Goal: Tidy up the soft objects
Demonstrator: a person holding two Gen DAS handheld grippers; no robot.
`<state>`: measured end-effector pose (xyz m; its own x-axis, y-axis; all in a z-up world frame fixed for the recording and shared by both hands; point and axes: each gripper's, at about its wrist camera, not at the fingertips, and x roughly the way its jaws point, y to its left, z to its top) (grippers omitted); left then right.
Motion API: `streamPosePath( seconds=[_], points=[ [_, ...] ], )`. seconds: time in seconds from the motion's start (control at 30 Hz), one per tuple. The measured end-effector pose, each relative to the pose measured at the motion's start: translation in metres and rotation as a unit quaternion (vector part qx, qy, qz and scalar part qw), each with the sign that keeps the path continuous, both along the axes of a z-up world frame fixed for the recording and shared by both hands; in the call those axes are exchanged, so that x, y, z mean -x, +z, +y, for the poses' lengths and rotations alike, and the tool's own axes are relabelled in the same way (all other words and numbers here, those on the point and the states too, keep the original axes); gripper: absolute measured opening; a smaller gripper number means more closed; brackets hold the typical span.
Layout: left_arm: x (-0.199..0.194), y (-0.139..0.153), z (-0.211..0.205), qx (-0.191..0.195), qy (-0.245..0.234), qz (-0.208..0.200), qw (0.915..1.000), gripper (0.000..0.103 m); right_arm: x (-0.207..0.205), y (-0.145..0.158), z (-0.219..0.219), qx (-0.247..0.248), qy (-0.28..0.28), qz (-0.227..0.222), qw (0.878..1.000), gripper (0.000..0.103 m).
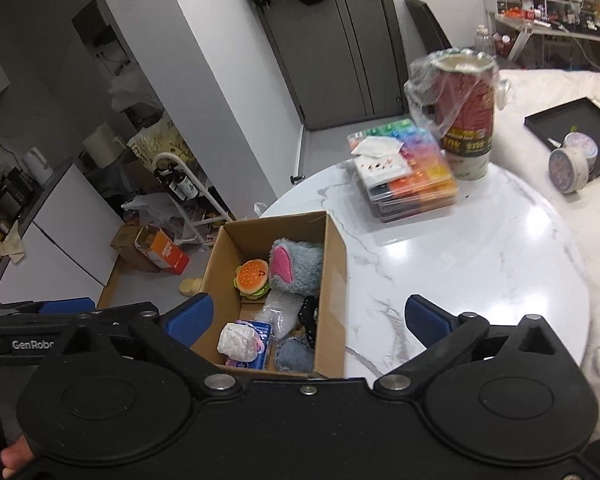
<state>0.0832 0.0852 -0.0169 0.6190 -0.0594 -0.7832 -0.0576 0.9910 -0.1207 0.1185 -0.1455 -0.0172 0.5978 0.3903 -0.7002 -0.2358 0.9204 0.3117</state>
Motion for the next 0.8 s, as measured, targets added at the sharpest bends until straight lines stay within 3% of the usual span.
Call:
streamPosePath(
  seconds=[0.43, 0.8],
  points=[
    [0.048, 0.019, -0.014, 0.0, -0.018, -0.041, 0.999, 0.103, 0.047, 0.031, -0.026, 0.001, -0.005, -0.044, 0.999, 0.103],
    [0.072, 0.02, -0.029, -0.013, -0.02, -0.058, 0.998, 0.103, 0.08, 0.024, -0.043, 0.004, -0.026, -0.049, 0.998, 0.103]
  ],
)
